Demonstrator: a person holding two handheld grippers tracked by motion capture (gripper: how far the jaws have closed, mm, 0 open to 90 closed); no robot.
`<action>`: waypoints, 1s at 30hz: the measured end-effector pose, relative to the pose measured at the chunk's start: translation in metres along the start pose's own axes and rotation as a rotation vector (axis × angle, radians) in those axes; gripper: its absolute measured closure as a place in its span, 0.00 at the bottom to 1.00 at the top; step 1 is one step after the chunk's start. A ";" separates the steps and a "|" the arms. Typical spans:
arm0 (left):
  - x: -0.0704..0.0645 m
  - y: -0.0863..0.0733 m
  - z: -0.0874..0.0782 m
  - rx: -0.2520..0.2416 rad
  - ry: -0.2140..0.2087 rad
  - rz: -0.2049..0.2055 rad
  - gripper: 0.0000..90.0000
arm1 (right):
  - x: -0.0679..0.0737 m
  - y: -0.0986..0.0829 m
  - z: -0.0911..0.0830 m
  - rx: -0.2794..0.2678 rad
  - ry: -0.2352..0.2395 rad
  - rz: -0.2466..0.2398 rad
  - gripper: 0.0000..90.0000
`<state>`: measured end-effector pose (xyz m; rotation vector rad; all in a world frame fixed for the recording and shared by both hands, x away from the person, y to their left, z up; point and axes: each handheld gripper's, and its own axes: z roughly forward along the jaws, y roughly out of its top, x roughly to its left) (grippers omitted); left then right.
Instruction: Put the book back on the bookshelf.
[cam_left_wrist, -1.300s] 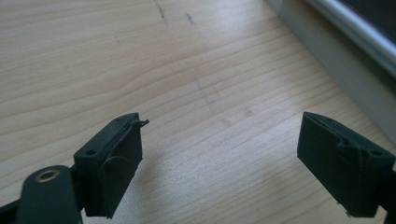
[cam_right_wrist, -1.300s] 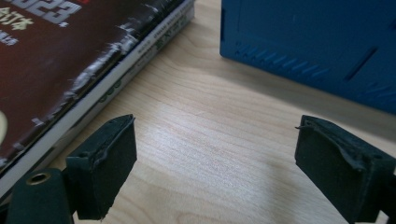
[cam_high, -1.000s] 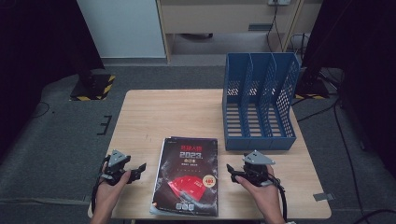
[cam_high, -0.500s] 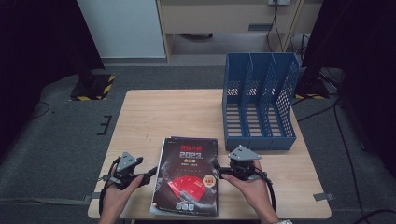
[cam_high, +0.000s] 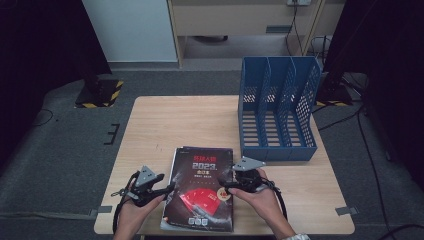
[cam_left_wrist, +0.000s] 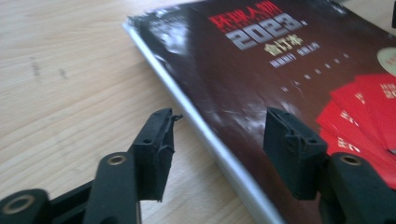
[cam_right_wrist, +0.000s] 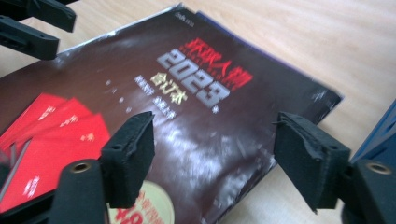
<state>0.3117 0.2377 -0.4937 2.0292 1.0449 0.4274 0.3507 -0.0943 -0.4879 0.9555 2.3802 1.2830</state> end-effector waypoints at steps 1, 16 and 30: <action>-0.001 0.000 0.002 0.012 -0.005 0.008 0.49 | -0.001 -0.002 0.000 0.006 -0.001 0.005 0.27; -0.002 -0.003 0.009 0.041 -0.057 -0.011 0.50 | -0.015 -0.028 0.015 0.074 0.108 0.214 0.21; -0.001 -0.002 0.009 0.050 -0.064 -0.008 0.49 | -0.017 -0.025 0.006 0.050 0.175 0.236 0.23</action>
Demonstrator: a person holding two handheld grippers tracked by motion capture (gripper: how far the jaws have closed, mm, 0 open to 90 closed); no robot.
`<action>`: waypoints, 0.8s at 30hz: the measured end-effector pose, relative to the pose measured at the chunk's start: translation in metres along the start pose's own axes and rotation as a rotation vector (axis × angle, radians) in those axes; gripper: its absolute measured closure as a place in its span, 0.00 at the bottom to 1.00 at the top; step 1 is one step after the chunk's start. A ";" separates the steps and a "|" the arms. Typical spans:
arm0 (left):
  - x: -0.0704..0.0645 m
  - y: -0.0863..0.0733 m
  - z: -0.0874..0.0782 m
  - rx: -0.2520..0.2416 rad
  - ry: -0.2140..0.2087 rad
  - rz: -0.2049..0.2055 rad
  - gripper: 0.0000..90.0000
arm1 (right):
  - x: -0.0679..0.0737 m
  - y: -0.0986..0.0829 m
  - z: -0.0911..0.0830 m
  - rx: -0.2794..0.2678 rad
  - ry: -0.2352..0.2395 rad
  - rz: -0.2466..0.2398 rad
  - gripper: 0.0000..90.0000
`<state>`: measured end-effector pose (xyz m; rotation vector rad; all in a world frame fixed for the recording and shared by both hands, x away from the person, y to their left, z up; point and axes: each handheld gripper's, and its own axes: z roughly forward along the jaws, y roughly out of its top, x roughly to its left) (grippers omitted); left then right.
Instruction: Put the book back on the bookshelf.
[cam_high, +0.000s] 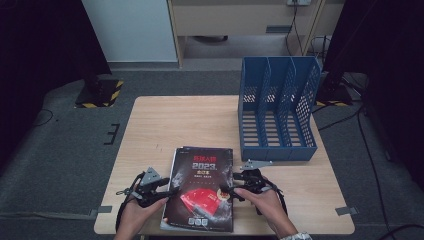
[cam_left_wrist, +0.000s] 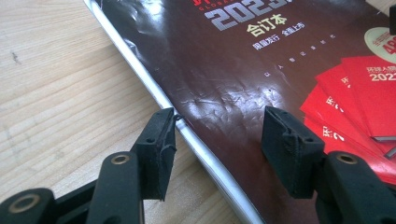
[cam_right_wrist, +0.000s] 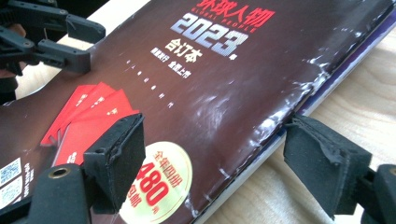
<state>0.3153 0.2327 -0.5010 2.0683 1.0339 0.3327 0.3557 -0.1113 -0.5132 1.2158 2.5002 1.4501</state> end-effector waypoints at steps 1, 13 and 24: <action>-0.001 0.000 0.000 0.002 0.005 0.008 0.49 | 0.000 0.000 0.000 0.002 -0.008 -0.008 0.23; -0.003 0.001 0.001 -0.004 0.011 0.020 0.50 | 0.021 0.010 -0.009 -0.060 -0.029 -0.114 0.24; -0.003 0.001 0.001 -0.005 0.012 0.020 0.49 | 0.000 -0.002 0.008 0.052 -0.045 0.008 0.20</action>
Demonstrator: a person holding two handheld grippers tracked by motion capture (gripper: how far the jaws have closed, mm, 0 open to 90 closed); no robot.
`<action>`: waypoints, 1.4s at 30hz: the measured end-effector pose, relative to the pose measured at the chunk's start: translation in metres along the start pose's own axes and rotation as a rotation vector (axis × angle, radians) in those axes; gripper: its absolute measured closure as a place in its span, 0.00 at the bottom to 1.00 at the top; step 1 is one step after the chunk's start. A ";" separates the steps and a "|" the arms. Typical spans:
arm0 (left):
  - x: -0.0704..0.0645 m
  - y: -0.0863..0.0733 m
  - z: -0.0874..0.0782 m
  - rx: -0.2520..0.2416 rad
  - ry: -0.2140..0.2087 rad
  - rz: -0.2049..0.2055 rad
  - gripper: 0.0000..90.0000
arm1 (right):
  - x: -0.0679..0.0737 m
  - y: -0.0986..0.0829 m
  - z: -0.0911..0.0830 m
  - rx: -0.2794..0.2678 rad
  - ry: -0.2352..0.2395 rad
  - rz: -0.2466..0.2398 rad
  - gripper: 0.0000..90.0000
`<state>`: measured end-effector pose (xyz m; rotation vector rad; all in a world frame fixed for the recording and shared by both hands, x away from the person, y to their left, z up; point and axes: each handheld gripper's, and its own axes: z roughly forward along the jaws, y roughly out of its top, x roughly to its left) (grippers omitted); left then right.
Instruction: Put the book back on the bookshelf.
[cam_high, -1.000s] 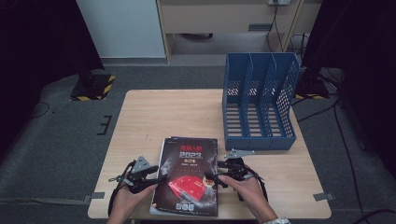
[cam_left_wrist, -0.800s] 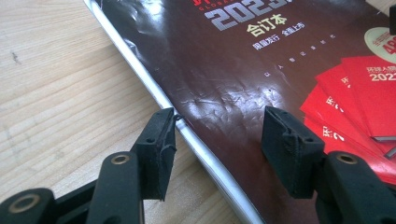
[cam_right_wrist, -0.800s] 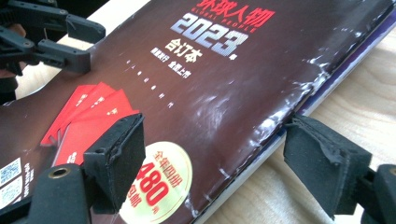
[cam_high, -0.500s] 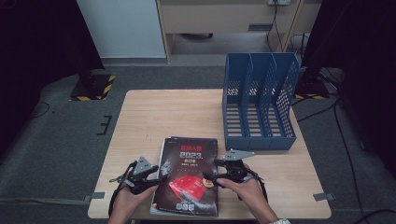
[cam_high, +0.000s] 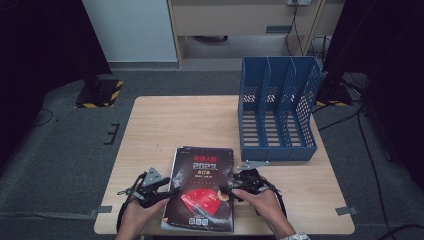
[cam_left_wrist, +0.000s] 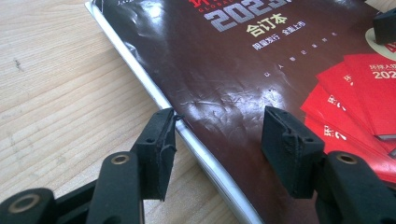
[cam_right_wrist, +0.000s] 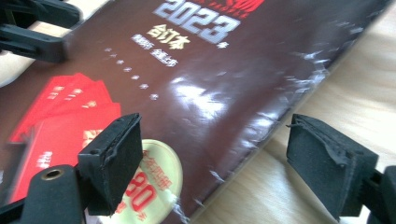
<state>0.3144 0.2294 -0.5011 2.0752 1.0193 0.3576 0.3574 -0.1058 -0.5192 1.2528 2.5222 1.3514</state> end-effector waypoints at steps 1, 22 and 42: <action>0.000 0.000 0.000 0.000 0.000 0.000 0.49 | 0.000 0.000 0.000 -0.002 -0.005 -0.003 0.20; 0.001 0.000 0.000 -0.001 -0.004 -0.003 0.49 | 0.024 0.021 -0.010 -0.103 0.025 -0.131 0.24; 0.002 -0.001 0.001 -0.011 -0.011 -0.013 0.48 | 0.029 0.046 0.023 -0.052 0.084 -0.109 0.40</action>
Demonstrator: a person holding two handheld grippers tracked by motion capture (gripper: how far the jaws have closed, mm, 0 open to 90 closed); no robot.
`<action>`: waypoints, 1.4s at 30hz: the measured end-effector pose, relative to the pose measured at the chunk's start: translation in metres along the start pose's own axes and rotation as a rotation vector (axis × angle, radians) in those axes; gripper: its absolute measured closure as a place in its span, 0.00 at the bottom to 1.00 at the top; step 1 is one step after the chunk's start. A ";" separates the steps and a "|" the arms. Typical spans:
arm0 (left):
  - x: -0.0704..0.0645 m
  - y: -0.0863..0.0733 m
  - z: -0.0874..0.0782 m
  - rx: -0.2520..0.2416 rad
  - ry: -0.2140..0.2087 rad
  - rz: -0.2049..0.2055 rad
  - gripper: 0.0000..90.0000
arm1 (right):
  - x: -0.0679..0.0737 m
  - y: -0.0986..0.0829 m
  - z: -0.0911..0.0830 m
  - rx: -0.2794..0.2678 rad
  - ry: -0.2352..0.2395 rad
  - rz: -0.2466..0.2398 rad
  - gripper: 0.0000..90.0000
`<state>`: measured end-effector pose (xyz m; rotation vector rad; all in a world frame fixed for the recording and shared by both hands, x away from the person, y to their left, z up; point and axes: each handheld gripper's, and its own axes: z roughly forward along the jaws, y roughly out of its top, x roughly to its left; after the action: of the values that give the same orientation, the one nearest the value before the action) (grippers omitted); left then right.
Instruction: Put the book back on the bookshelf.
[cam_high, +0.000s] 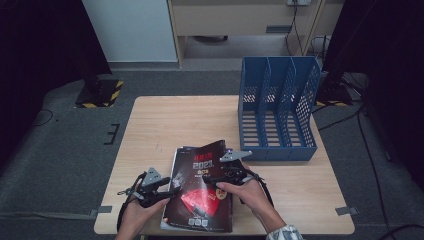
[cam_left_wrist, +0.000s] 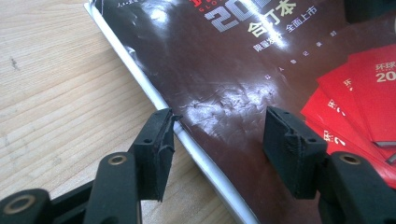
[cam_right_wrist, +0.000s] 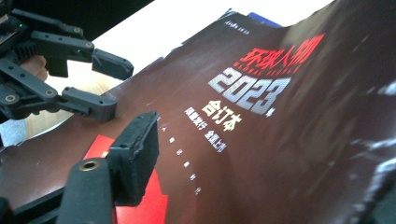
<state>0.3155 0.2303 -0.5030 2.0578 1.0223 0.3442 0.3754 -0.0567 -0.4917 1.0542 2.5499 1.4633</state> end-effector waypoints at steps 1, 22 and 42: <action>0.000 0.000 0.000 0.000 -0.001 -0.001 0.47 | 0.001 0.000 0.001 0.007 0.009 0.002 0.41; 0.021 0.017 0.010 -0.058 -0.016 -0.060 0.26 | -0.005 0.018 -0.001 -0.085 -0.050 -0.024 0.91; 0.031 0.014 0.030 -0.068 -0.135 -0.077 0.22 | 0.009 0.038 -0.015 -0.220 -0.045 -0.140 0.94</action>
<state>0.3592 0.2330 -0.5155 1.9474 0.9909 0.1944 0.3840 -0.0498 -0.4509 0.8497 2.3130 1.6163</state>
